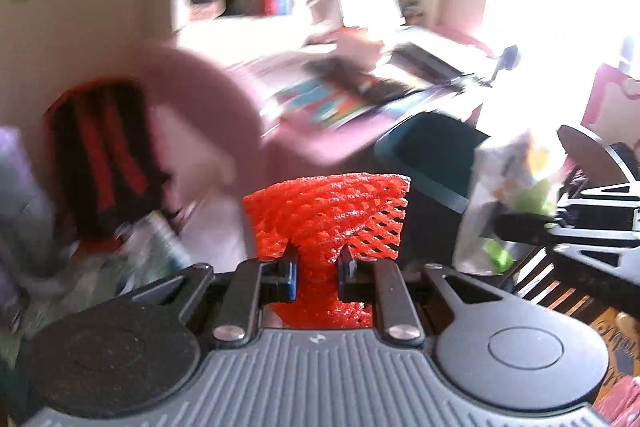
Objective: Collect trash
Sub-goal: 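Carry the foam net and white wrapper in both tools over the teal bin, then open both tools to drop the net and wrapper into the bin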
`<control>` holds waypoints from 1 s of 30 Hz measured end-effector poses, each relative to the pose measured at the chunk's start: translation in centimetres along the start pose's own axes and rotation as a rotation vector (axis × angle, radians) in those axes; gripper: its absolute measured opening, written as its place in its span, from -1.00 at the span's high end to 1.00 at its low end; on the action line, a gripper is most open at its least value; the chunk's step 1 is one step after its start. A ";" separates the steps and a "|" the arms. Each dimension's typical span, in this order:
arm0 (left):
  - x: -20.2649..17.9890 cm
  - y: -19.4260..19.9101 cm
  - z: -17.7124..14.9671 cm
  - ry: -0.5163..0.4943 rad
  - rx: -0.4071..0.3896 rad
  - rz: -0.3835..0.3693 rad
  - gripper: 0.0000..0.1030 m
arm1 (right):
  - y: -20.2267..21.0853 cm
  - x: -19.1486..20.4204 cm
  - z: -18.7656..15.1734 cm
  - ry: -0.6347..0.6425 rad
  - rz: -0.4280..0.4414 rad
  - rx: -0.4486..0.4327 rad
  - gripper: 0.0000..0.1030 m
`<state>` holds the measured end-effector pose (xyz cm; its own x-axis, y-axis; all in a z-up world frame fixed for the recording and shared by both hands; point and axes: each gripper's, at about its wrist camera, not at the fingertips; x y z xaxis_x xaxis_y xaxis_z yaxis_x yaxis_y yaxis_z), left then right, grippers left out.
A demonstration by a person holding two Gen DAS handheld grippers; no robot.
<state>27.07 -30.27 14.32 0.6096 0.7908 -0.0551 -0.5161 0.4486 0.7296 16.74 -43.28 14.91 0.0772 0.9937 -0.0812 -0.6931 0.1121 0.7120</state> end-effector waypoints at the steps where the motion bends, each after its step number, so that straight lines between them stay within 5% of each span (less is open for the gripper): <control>1: -1.3 -0.1 1.1 -0.011 -0.011 -0.010 0.68 | 0.0 -1.0 0.2 -0.017 -0.018 -0.010 0.91; 6: -7.6 -1.1 5.0 -0.096 -0.071 -0.048 0.68 | -0.4 -6.4 0.7 -0.102 -0.075 -0.011 0.91; 12: -12.7 -6.5 7.9 -0.119 -0.015 -0.055 0.68 | -3.2 -9.6 -0.2 -0.138 -0.122 0.058 0.91; 17: -13.9 -11.6 8.8 -0.119 0.074 -0.022 0.67 | -5.4 -10.5 -0.9 -0.144 -0.130 0.106 0.89; 23: -13.7 -14.8 9.1 -0.083 0.162 -0.021 0.66 | -7.0 -10.7 -1.3 -0.138 -0.119 0.173 0.64; 26: -13.6 -15.4 8.9 -0.076 0.180 -0.023 0.42 | -7.1 -10.9 -1.6 -0.137 -0.112 0.172 0.57; 29: -13.5 -15.3 8.7 -0.068 0.167 -0.034 -0.30 | -6.7 -10.9 -1.8 -0.139 -0.094 0.159 0.41; 30: -13.5 -15.0 8.6 -0.065 0.154 -0.028 -0.37 | -6.5 -10.8 -1.8 -0.136 -0.094 0.153 0.32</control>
<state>31.72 -51.28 9.95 0.6626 0.7481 -0.0364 -0.4028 0.3968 0.8248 19.14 -54.77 9.88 0.2394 0.9688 -0.0643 -0.5623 0.1923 0.8042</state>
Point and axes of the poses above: each gripper's, at about its wrist camera, not at the fingertips, and y roughly against the way its jaws point, x to its left, z to its top, and after that the axes turned 11 degrees about x, right-handed
